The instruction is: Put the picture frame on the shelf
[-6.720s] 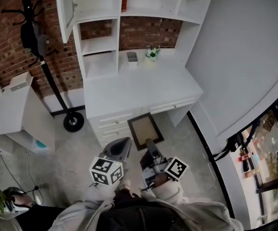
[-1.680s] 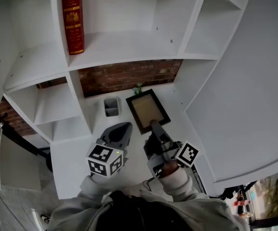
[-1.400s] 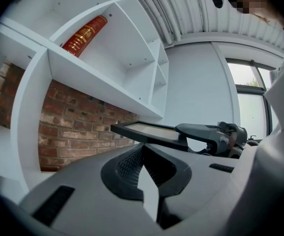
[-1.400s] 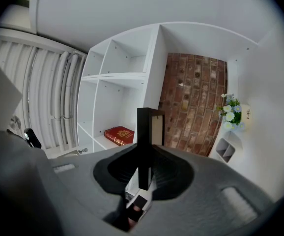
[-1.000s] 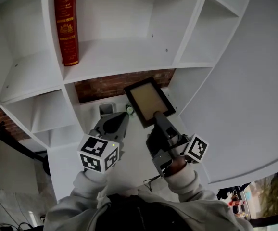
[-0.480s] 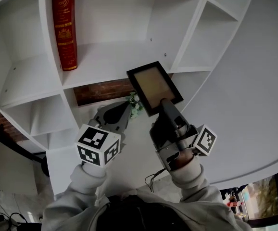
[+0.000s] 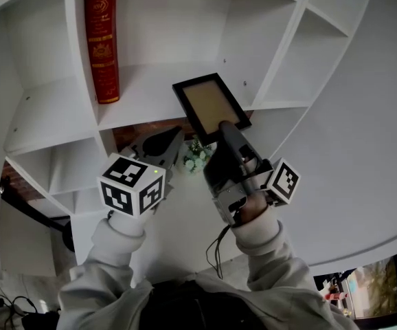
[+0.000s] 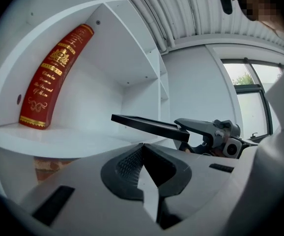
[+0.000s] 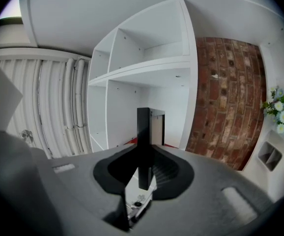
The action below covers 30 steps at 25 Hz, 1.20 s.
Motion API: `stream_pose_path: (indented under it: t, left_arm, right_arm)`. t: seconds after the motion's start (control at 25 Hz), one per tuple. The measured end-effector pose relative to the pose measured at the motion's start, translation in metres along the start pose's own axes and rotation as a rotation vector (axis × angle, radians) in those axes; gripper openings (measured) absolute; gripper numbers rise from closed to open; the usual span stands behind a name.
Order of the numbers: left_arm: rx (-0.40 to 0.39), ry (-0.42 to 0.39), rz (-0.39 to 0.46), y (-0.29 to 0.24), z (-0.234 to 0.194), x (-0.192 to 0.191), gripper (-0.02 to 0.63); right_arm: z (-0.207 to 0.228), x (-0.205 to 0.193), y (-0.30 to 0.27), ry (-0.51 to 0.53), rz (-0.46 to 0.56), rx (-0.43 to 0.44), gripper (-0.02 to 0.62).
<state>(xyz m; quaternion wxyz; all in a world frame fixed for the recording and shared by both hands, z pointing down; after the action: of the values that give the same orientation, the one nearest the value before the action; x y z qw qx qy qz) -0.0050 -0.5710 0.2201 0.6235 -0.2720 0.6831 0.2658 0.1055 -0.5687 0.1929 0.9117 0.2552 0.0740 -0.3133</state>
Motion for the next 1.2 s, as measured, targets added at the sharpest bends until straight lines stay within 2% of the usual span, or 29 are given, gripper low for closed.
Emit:
stream_pose_path:
  t: [0.52,1.2]
  left_arm:
    - [-0.039,0.023,-0.020,-0.008,-0.013,-0.010,0.003]
    - [-0.019,0.027,-0.069,-0.008,-0.025,-0.026,0.003]
  right_arm:
    - [0.028,-0.012,-0.038,-0.129,-0.006,-0.013,0.067]
    - [0.059,-0.006,-0.060,-0.225,0.003,-0.134,0.069]
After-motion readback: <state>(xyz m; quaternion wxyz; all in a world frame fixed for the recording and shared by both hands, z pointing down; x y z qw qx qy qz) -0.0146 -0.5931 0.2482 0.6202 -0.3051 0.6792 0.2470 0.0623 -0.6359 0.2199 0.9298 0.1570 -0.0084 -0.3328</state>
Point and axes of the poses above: the fingertips, and each gripper's own axes: y backward along the fingers, z to its right, x out of its top, the point moved 2 cm from there along y, backward along the fingers, and after that the axes turned 3 degrees about -x, right-handed, at the moved point
